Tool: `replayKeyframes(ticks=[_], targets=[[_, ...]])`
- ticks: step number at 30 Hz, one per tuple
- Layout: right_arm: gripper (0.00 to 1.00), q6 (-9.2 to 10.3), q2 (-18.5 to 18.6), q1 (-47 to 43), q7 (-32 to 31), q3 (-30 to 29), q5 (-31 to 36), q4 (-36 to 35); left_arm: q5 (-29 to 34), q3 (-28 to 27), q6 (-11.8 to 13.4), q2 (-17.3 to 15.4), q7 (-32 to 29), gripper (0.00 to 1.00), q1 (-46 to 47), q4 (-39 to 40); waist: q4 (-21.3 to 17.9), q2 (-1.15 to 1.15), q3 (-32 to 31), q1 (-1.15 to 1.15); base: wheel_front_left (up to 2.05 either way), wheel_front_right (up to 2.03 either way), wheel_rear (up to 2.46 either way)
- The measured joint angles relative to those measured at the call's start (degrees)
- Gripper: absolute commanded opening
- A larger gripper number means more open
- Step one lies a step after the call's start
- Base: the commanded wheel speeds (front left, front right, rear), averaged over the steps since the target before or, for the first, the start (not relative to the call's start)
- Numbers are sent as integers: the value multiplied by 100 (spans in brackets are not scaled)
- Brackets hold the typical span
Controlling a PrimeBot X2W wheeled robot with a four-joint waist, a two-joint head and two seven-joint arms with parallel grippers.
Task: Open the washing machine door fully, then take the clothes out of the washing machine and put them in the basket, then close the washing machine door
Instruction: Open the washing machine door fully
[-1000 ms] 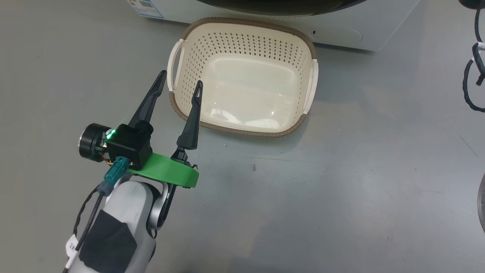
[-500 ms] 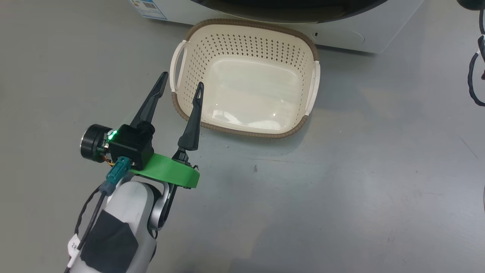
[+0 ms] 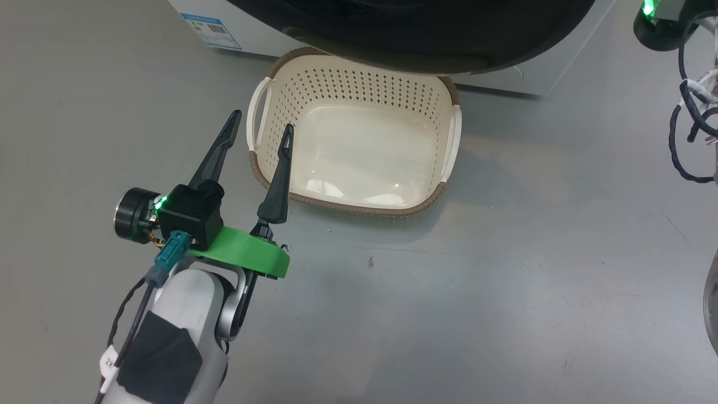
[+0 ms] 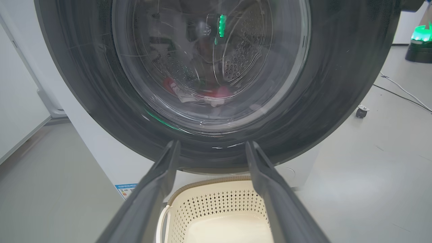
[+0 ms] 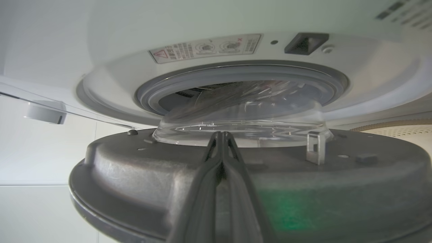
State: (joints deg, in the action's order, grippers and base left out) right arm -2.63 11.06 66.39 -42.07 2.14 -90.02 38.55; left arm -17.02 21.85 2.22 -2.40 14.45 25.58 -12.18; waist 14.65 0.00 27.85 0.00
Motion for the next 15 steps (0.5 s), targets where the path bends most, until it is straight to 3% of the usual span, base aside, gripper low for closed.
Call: replayKeyframes(ticks=[15], targets=[[0,-286,-232,-545,-561,288,-123,79,56,-77,-1,3,0,100,-97,-133,-50,0,-376,0,0,0,0]])
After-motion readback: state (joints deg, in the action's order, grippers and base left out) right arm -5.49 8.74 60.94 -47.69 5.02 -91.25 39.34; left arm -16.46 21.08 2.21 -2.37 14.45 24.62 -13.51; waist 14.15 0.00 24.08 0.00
